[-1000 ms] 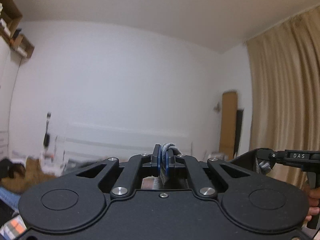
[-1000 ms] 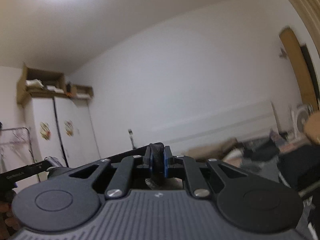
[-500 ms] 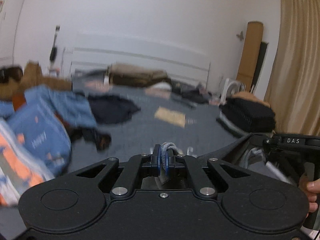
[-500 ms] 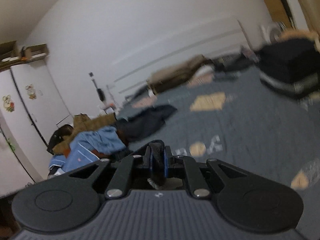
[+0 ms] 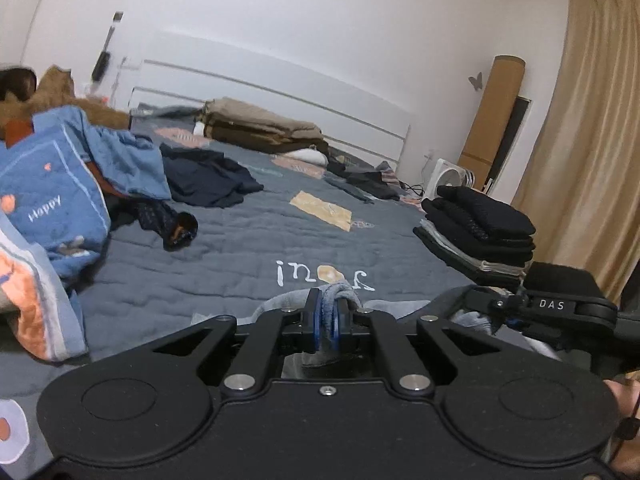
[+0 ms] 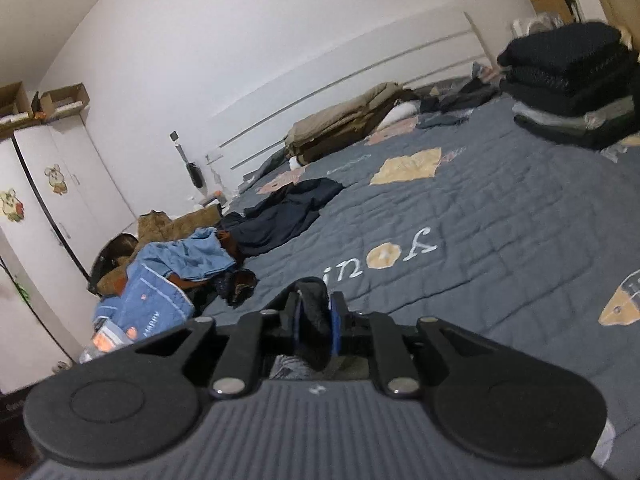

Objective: Fold clothes

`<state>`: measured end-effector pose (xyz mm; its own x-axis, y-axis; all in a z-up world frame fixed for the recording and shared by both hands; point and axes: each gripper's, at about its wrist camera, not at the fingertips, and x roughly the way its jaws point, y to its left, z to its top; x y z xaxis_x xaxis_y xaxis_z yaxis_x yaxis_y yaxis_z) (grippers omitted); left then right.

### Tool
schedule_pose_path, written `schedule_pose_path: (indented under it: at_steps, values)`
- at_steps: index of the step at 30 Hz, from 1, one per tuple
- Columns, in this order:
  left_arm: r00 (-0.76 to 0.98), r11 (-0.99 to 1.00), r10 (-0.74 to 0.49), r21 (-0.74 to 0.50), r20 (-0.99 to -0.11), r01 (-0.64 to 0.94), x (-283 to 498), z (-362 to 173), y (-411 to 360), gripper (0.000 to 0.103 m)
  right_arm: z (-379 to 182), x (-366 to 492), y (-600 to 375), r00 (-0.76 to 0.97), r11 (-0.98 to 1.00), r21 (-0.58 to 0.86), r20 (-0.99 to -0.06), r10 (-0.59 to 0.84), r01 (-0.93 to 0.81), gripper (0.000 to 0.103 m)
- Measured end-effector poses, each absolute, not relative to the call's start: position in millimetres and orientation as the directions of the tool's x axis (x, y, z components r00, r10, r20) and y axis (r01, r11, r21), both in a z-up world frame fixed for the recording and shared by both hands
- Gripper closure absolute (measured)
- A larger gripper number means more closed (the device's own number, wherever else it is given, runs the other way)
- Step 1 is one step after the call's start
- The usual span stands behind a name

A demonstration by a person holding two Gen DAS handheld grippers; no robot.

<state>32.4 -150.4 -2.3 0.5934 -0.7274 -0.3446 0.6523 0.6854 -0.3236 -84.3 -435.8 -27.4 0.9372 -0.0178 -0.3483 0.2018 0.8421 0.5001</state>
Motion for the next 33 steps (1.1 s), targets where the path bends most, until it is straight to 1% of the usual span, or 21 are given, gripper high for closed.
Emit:
schedule_pose_path:
  at_steps: [1,3,4,5,6,7,9,11,12,14,23,27,29,31,33]
  values:
    - [0.594,0.684,-0.729,-0.324,-0.34,0.654,33,-1,-147,0.096,-27,-83,-438,0.939,0.837,0.512,-0.344,-0.004,0.191,0.085]
    - [0.593,0.679,-0.733,-0.329,-0.333,0.656,35,2,-139,0.092,-23,-87,-441,0.947,0.826,0.535,-0.321,0.005,0.177,0.074]
    - [0.592,0.679,-0.734,-0.334,-0.334,0.654,36,3,-135,0.082,-21,-91,-441,0.953,0.826,0.539,-0.303,0.003,0.168,0.065]
    - [0.592,0.68,-0.733,-0.343,-0.335,0.648,39,4,-131,0.067,-19,-94,-442,0.959,0.825,0.542,-0.284,0.002,0.159,0.058]
    - [0.594,0.682,-0.731,-0.351,-0.335,0.642,41,5,-127,0.058,-17,-97,-443,0.964,0.825,0.545,-0.267,0.0,0.151,0.055]
    - [0.597,0.681,-0.733,-0.347,-0.326,0.645,41,6,-123,0.051,-15,-99,-443,0.965,0.83,0.538,-0.262,0.0,0.147,0.05]
    - [0.608,0.679,-0.734,-0.335,-0.302,0.654,40,9,-116,0.05,-12,-101,-442,0.967,0.84,0.524,-0.254,-0.001,0.138,0.047]
    - [0.61,0.675,-0.738,-0.345,-0.288,0.652,40,11,-108,0.046,-10,-103,-441,0.969,0.849,0.511,-0.247,-0.001,0.131,0.045]
    - [0.611,0.672,-0.739,-0.351,-0.282,0.652,40,13,-104,0.046,-11,-103,-441,0.967,0.847,0.515,-0.256,0.007,0.13,0.044]
    - [0.62,0.687,-0.727,-0.333,-0.295,0.647,41,11,-98,0.046,-13,-102,-439,0.961,0.843,0.524,-0.276,0.031,0.123,0.042]
    - [0.605,0.736,-0.669,-0.272,-0.432,0.62,47,-22,-79,0.046,-20,-94,-417,0.935,0.862,0.5,-0.339,0.107,0.083,0.039]
    - [0.569,0.728,-0.654,-0.209,-0.498,0.653,38,-35,-70,0.049,-23,-90,-406,0.923,0.869,0.49,-0.363,0.132,0.068,0.038]
    - [0.552,0.72,-0.644,-0.177,-0.529,0.671,31,-43,-65,0.056,-24,-89,-400,0.918,0.871,0.488,-0.37,0.143,0.061,0.037]
    - [0.53,0.705,-0.641,-0.152,-0.555,0.693,23,-50,-60,0.057,-26,-87,-393,0.913,0.873,0.486,-0.378,0.154,0.053,0.037]
    - [0.508,0.688,-0.638,-0.133,-0.579,0.713,16,-57,-56,0.06,-28,-85,-387,0.908,0.874,0.484,-0.385,0.165,0.046,0.036]
